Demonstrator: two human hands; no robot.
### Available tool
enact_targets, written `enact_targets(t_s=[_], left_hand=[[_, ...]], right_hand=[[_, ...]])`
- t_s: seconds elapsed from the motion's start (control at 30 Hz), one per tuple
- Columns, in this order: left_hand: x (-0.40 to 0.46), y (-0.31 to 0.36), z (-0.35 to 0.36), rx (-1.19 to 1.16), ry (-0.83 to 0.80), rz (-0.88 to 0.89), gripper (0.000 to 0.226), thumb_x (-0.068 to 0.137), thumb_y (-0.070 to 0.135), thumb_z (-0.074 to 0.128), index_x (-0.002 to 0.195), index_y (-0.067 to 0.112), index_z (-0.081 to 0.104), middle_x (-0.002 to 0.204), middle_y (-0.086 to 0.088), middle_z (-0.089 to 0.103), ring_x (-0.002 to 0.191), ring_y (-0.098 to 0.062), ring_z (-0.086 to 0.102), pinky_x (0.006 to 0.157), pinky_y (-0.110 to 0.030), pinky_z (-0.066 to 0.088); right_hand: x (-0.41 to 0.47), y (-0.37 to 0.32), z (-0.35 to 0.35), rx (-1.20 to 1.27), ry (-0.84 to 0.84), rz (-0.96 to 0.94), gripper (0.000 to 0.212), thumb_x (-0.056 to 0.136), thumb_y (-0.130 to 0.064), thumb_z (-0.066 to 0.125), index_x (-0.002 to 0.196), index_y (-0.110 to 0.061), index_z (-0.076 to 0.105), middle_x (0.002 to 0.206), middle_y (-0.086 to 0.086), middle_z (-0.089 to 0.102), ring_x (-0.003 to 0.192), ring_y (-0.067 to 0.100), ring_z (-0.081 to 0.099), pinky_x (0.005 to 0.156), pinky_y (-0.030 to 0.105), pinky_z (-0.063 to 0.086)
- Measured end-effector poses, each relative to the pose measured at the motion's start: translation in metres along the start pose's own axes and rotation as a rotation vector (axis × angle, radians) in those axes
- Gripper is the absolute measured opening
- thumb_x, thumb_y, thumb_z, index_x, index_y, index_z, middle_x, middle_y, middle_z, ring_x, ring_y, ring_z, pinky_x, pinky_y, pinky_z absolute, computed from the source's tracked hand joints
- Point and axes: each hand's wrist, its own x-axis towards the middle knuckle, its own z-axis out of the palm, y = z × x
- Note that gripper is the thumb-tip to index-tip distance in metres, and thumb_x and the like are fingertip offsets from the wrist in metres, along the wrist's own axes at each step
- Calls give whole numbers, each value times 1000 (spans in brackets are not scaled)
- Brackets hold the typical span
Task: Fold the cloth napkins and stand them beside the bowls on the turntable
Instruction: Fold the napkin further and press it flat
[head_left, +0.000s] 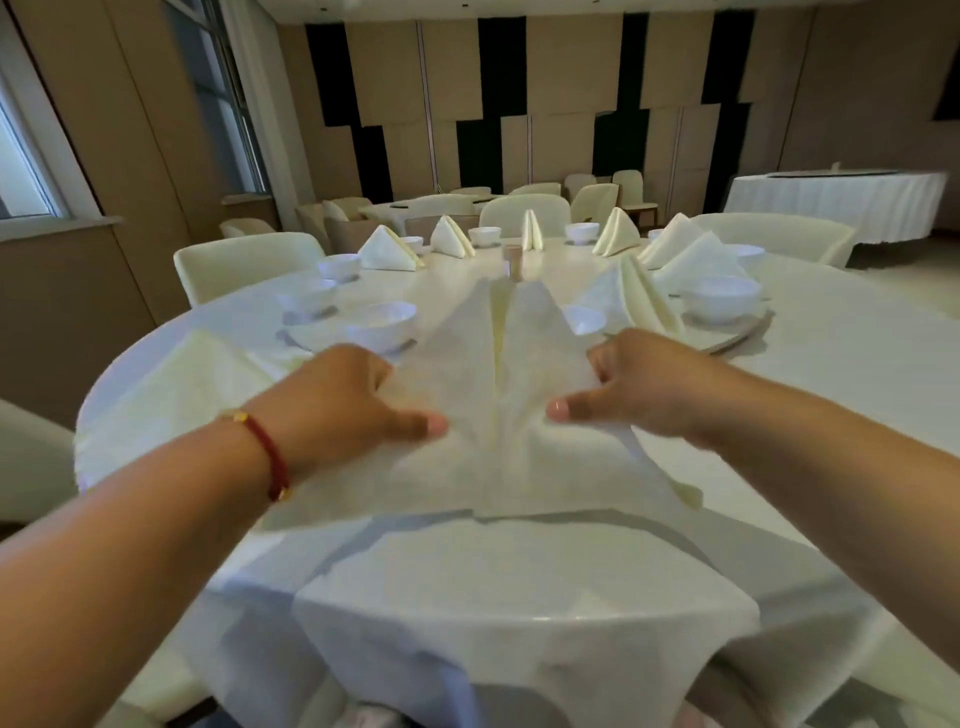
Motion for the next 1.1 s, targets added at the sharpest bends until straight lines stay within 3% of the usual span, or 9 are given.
enact_targets(t_s=[0.1, 0.2, 0.33, 0.43, 0.5, 0.6, 0.77, 0.93, 1.1], left_hand=[[-12, -17, 29, 5, -187, -22, 35, 68, 51, 78, 67, 17, 69, 61, 7, 67, 59, -7, 61, 62, -21, 48], [-29, -28, 54, 79, -214, 109, 29, 70, 50, 77, 62, 26, 63, 59, 16, 63, 59, 2, 58, 58, -16, 42], [-43, -33, 54, 11, -289, 316, 26, 73, 44, 69, 77, 19, 69, 74, 8, 69, 71, -4, 64, 70, -33, 52], [-26, -25, 37, -88, -231, 256, 44, 70, 55, 68, 86, 15, 73, 83, 0, 73, 79, -11, 68, 77, -28, 53], [3, -31, 29, -2, -219, 74, 43, 75, 55, 70, 91, 14, 72, 85, -2, 73, 81, -17, 67, 83, -32, 52], [39, -35, 20, 96, -191, 12, 53, 71, 64, 68, 100, 19, 67, 89, 2, 69, 88, -17, 64, 89, -35, 50], [80, 1, -18, 252, 26, 70, 40, 84, 46, 67, 103, 11, 65, 94, -7, 64, 84, -23, 56, 75, -28, 42], [100, 39, -82, 269, 303, 236, 34, 84, 42, 67, 97, 10, 64, 82, -6, 58, 78, -25, 53, 74, -30, 37], [91, 41, -92, 286, 253, 256, 27, 81, 46, 67, 78, 21, 56, 71, 6, 57, 65, -11, 53, 71, -31, 40]], right_hand=[[-10, 20, 21, -67, -128, 46, 31, 79, -39, 75, 63, -15, 64, 61, -3, 63, 59, 10, 55, 60, 23, 41], [-23, 36, 37, -83, -205, 32, 35, 83, -38, 71, 59, -17, 57, 53, -8, 55, 53, 2, 48, 53, 21, 38], [-30, 41, 46, -41, -203, -100, 22, 85, -33, 70, 87, -11, 72, 86, 3, 70, 84, 18, 66, 81, 38, 51], [-9, 32, 36, -30, -206, 34, 37, 87, -46, 63, 102, -13, 70, 100, 6, 70, 96, 22, 65, 91, 36, 49], [16, 28, 28, -83, -226, 121, 51, 84, -55, 60, 110, -11, 66, 107, 8, 68, 103, 25, 63, 95, 36, 47], [47, 22, 20, -38, -172, 128, 55, 79, -56, 67, 116, -15, 64, 114, 4, 67, 105, 23, 63, 100, 39, 46], [84, -5, -11, -169, 33, 100, 43, 86, -52, 62, 90, -10, 55, 90, 5, 62, 88, 25, 60, 78, 31, 46], [103, -44, -68, -247, 296, -93, 43, 89, -51, 59, 100, -10, 63, 86, 3, 61, 77, 22, 58, 69, 28, 39], [88, -54, -93, -353, 209, -183, 37, 86, -52, 63, 96, -17, 70, 91, -4, 69, 84, 15, 63, 74, 28, 42]])
